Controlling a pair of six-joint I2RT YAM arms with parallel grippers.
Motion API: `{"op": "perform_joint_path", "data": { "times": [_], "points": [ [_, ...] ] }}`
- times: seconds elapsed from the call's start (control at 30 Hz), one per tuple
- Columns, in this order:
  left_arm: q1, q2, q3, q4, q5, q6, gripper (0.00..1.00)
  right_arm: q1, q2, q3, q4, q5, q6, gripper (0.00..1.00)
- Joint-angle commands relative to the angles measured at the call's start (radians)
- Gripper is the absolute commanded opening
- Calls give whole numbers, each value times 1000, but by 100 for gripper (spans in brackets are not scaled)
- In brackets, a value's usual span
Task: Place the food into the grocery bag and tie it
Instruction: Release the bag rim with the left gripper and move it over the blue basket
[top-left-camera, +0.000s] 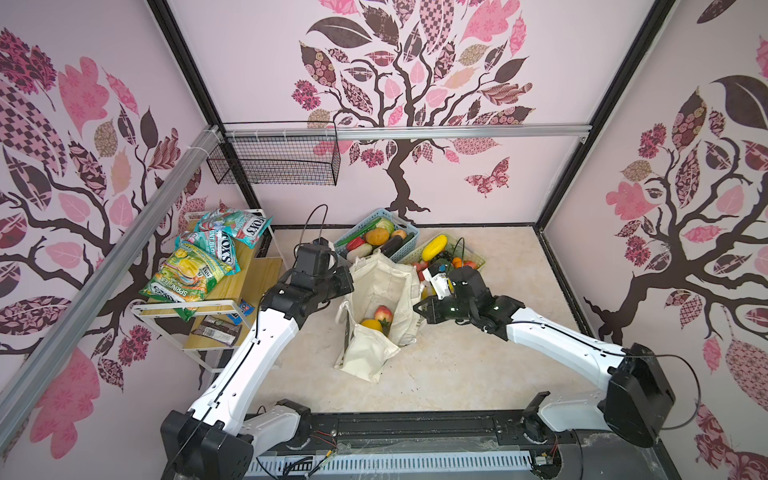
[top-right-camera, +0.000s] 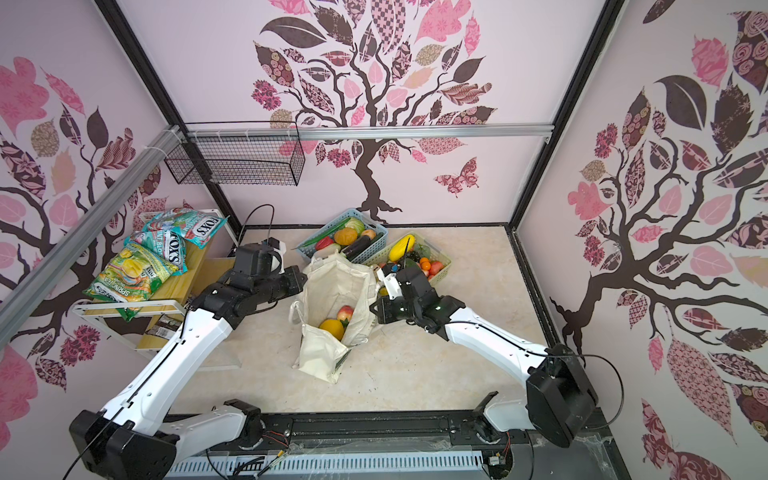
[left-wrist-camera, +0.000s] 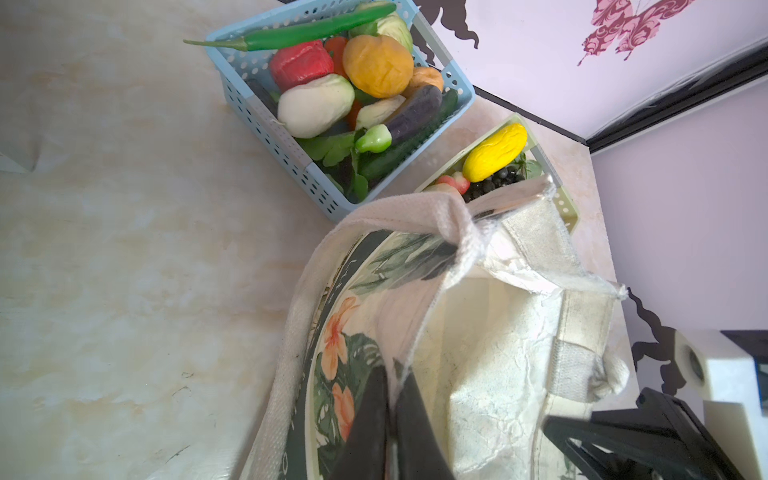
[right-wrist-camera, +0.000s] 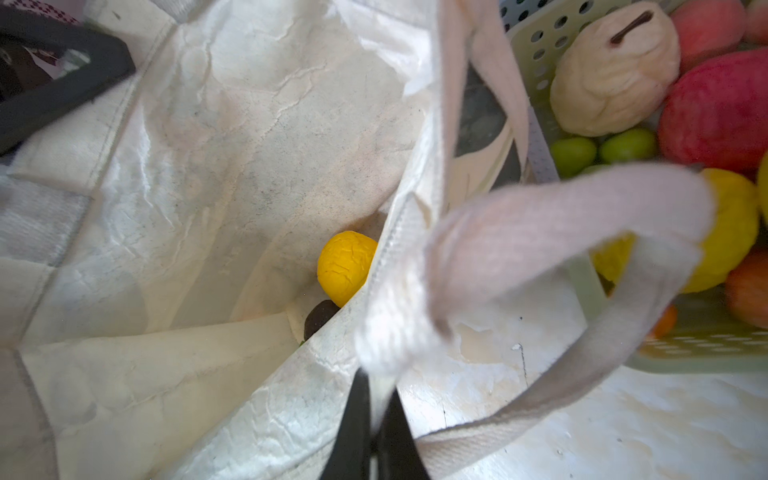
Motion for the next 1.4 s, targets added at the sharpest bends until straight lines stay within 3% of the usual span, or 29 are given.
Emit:
{"op": "perform_joint_path", "data": {
  "times": [0.0,0.2,0.27,0.57,0.8,1.2,1.37],
  "points": [
    [-43,29,47,7,-43,12,18,-84,-89,-35,-68,-60,-25,0],
    [-61,77,107,8,-72,13,54,-193,-116,-91,-102,-74,-62,0],
    [-60,94,144,-6,-97,29,60,-193,-111,-92,-112,-61,-76,0],
    [50,213,275,-14,-183,80,64,-194,-124,-119,-120,3,-81,0],
    [82,409,401,-1,-283,238,68,-194,-142,-127,-124,30,-70,0],
    [94,750,632,-13,-207,524,71,-194,-145,-97,-184,51,-70,0],
    [105,870,704,-28,-156,586,74,-194,-144,-83,-207,48,-75,0]
  ]
}}
